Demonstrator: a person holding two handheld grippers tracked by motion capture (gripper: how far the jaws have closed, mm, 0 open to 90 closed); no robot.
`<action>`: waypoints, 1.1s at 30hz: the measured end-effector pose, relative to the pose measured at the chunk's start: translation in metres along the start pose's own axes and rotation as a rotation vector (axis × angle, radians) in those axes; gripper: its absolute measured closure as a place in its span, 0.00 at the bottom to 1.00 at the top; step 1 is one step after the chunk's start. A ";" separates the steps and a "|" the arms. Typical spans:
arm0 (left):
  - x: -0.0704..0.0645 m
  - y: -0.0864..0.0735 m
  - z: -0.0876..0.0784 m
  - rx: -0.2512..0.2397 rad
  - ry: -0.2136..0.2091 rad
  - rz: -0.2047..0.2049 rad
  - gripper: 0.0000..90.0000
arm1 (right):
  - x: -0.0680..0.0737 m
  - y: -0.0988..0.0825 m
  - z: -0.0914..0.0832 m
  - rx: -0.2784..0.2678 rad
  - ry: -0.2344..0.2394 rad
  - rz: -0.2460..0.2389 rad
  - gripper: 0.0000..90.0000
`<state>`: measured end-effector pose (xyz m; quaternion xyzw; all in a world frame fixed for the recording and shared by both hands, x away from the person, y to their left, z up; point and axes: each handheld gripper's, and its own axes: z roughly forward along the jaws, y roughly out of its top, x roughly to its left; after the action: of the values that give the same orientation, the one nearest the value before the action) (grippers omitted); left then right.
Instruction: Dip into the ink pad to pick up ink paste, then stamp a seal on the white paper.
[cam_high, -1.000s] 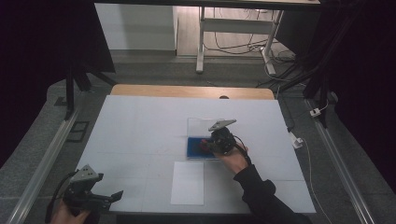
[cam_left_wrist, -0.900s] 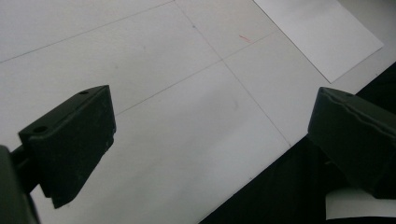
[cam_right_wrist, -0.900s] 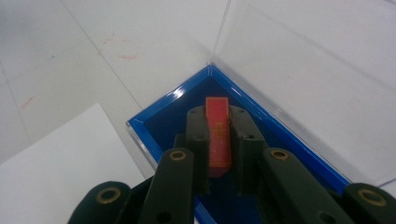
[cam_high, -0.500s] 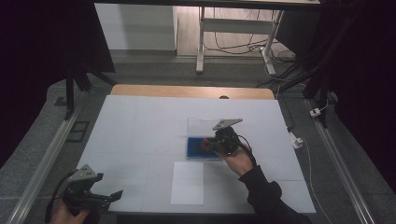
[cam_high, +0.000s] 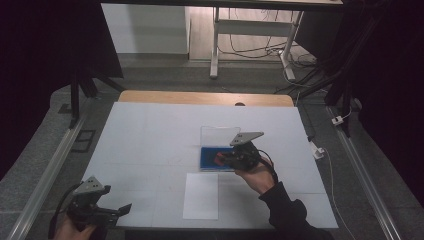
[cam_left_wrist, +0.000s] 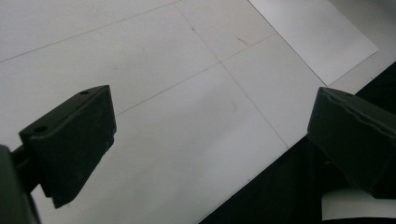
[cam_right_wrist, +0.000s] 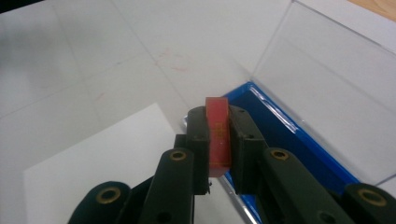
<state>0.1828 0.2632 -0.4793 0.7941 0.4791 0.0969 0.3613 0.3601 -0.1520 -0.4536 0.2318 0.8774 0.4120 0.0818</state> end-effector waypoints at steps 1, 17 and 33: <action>0.000 0.000 0.000 -0.001 0.000 0.001 0.02 | 0.002 0.000 -0.001 0.002 0.003 -0.007 0.89; 0.000 0.001 0.001 0.001 0.000 0.006 0.02 | 0.017 -0.008 -0.007 0.009 0.037 0.005 0.89; 0.000 0.001 0.001 -0.001 0.000 0.004 0.02 | 0.035 -0.019 -0.007 0.045 0.094 0.016 0.89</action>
<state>0.1840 0.2626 -0.4793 0.7949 0.4774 0.0981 0.3613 0.3207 -0.1511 -0.4617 0.2208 0.8875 0.4032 0.0322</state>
